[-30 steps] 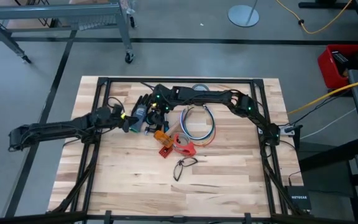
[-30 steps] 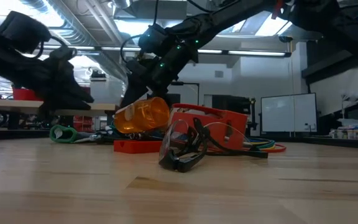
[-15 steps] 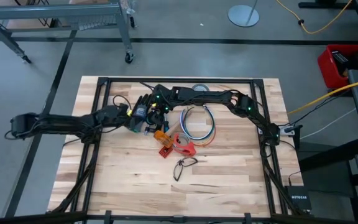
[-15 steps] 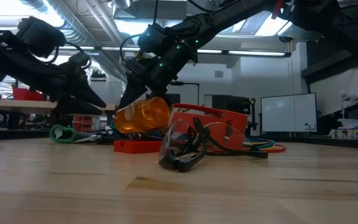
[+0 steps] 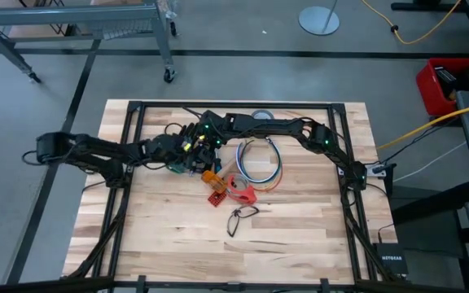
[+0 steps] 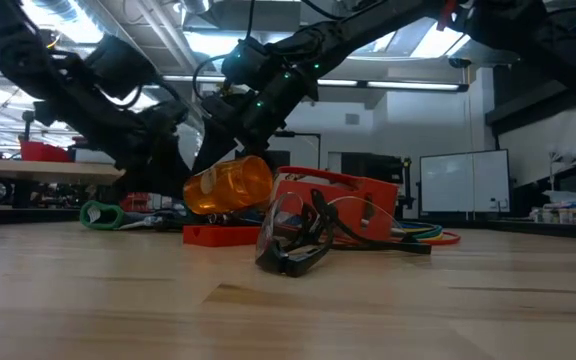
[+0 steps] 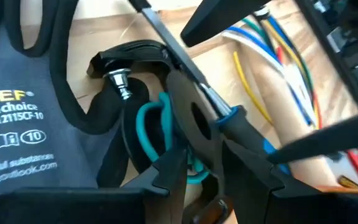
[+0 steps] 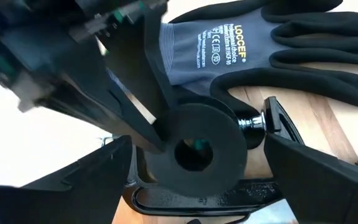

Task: Coil cords
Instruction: Uncoil the green wire from the spool

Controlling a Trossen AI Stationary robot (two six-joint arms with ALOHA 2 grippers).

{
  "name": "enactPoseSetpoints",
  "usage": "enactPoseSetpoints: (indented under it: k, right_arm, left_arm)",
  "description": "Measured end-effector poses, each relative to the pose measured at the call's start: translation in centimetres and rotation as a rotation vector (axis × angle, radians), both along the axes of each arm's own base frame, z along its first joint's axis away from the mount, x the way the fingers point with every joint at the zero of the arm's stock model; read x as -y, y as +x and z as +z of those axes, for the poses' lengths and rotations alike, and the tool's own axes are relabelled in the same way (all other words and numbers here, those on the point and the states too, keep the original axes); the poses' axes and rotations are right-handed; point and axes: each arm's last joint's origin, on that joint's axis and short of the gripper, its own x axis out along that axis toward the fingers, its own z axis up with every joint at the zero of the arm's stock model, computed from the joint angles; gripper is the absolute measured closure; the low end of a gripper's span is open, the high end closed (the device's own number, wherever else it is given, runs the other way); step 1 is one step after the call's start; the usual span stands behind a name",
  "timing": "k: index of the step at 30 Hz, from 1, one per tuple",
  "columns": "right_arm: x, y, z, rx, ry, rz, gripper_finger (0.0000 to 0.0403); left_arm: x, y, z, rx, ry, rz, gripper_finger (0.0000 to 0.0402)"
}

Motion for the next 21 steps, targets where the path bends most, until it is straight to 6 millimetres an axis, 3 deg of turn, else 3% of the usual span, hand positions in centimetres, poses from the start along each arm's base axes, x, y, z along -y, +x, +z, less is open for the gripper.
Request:
enactPoseSetpoints:
  k: [3, 8, 15, 21]
  right_arm:
    - [0.0, 0.0, 0.0, -0.007, 0.002, 0.000, 0.0033]
    - [-0.1, -0.4, -0.1, -0.046, 0.012, 0.000, 0.0033]
    - [-0.2, -0.9, 0.5, -0.113, 0.011, 0.024, 0.0033]
    - [-0.1, -0.8, 2.6, -0.104, -0.021, 0.058, 0.0033]
  left_arm:
    - [-0.1, 0.4, -0.3, -0.021, -0.004, -0.014, 0.0321]
    - [0.1, 0.4, -0.2, -0.025, 0.028, -0.051, 0.0389]
    - [0.1, 0.3, 0.3, -0.016, 0.063, -0.063, 0.0398]
    - [0.1, 0.3, 0.4, -0.019, 0.076, -0.072, 0.0400]
